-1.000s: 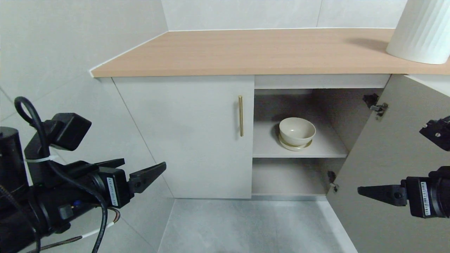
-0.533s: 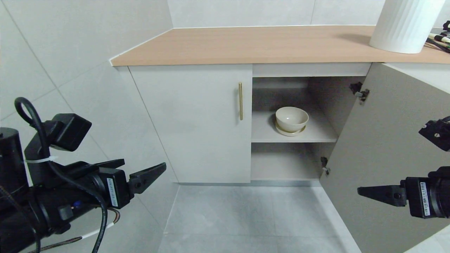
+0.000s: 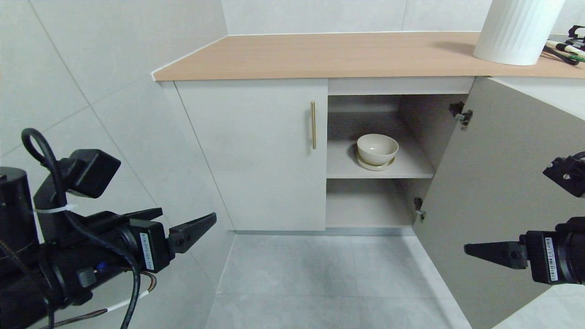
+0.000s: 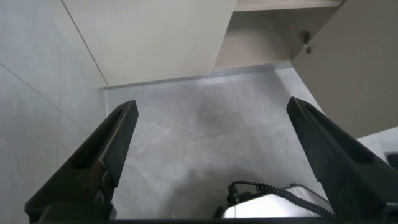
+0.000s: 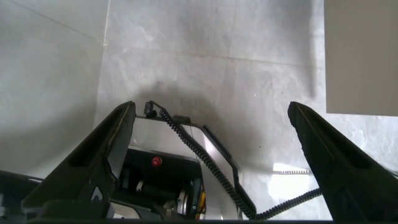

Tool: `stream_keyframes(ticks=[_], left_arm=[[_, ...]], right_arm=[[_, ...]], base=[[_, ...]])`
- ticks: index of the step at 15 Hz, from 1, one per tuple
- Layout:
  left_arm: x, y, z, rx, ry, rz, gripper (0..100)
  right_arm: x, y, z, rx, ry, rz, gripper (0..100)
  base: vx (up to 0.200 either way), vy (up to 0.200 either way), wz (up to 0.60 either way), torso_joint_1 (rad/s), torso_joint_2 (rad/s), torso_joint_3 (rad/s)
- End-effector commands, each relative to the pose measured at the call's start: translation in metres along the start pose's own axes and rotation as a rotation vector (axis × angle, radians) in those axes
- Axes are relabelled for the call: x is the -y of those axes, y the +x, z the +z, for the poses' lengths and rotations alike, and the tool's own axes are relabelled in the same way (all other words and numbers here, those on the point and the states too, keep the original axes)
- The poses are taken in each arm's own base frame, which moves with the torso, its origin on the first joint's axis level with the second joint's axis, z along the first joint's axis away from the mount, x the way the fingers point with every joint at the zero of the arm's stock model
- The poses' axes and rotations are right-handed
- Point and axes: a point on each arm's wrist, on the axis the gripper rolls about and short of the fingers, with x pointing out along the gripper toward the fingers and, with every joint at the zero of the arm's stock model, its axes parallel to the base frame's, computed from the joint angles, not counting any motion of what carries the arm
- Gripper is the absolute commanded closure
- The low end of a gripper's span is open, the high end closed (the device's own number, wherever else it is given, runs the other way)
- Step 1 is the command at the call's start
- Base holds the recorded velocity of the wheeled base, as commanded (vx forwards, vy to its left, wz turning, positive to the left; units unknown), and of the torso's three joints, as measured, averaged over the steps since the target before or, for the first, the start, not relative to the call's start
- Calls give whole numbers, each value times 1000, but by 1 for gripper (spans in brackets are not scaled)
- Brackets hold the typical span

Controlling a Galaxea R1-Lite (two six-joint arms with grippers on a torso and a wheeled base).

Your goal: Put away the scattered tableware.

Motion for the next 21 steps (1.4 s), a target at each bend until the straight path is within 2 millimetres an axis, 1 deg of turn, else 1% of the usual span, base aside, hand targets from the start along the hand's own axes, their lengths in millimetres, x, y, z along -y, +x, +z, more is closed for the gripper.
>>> stream_keyframes(ticks=[1,6,16,18,21], left_arm=[[0,1,0,-1,0,0,0],[0,1,0,-2,0,1,0],[0,2,-1,-14,2,4,0],[0,2,-1,-14,2,3,0],[0,1,-1,-14,2,3,0]], right_arm=[[0,1,0,-3,-1,-1,0],[0,2,-1,-6,-4,-2,0],[1,0,-2,-18,-7,2,0],[0,-3,-7,-87,-32,-9,0],[1,-6,-9,-115,-58,-15,0]], base=[[0,0,0,0,0,0],[0,0,0,0,0,0],[0,-200,0,5,0,3],[0,-200,0,0,0,7],[0,-200,0,5,4,1]])
